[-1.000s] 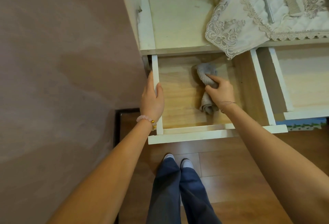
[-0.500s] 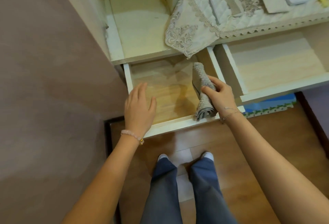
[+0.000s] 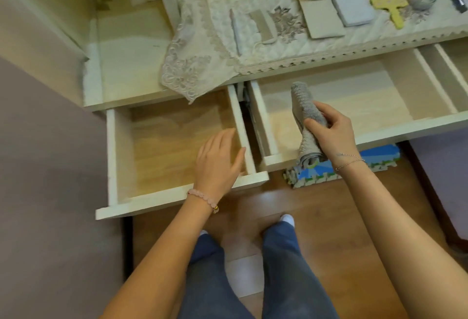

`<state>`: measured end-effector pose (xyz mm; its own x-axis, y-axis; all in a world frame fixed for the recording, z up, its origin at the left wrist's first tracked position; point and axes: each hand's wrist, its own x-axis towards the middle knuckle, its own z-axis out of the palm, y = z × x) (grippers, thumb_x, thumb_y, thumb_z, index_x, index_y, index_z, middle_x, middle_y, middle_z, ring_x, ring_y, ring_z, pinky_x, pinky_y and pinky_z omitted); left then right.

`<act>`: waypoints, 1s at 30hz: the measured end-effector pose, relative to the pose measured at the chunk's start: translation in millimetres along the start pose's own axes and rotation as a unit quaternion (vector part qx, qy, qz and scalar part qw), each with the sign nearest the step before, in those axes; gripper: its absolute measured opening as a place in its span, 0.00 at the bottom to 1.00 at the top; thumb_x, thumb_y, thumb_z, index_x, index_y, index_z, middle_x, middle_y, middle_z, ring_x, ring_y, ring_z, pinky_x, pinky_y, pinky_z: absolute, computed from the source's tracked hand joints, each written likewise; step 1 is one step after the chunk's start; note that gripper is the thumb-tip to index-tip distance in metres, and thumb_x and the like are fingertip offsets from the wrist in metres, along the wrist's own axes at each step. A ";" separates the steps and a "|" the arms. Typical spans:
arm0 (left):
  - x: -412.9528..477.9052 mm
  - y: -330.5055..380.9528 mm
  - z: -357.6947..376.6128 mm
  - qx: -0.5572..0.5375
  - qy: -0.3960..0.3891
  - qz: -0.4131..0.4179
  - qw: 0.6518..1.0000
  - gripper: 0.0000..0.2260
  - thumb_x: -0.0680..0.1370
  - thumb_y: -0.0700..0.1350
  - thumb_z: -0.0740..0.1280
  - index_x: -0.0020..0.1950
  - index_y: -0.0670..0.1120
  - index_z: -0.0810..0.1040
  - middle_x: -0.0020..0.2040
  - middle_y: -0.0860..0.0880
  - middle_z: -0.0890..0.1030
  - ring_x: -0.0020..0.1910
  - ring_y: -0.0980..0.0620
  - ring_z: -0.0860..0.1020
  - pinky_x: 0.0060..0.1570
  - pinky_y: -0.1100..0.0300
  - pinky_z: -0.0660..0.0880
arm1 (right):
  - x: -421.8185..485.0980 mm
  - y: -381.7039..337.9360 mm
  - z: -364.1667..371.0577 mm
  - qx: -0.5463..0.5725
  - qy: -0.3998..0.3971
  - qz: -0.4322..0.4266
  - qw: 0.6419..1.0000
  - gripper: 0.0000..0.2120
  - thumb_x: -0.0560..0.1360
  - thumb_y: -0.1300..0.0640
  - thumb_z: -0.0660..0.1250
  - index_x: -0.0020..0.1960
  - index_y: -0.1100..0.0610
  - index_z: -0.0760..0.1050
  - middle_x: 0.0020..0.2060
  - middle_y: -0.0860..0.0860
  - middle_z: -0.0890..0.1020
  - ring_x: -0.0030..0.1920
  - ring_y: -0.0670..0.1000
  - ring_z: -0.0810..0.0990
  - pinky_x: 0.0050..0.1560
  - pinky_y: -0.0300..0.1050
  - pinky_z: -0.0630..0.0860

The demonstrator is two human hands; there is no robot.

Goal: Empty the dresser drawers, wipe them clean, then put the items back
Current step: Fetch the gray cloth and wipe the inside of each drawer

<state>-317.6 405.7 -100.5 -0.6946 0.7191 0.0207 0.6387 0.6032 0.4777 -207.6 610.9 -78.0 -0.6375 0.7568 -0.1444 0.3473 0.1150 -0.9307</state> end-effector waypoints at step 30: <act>140.8 51.3 111.5 -0.202 0.051 -0.252 0.945 0.20 0.82 0.47 0.52 0.72 0.41 0.59 0.67 0.41 0.70 0.64 0.41 0.70 0.57 0.53 0.68 | 130.2 75.8 -55.0 -0.157 -0.089 0.041 0.983 0.19 0.72 0.62 0.65 0.62 0.53 0.76 0.53 0.52 0.82 0.52 0.51 0.79 0.55 0.48 0.76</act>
<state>-345.7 576.4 -171.0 -0.9180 0.3269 -0.2246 0.0540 0.6641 0.7457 -226.4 753.5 -148.8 -0.6993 0.6500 -0.2975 0.5798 0.2723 -0.7679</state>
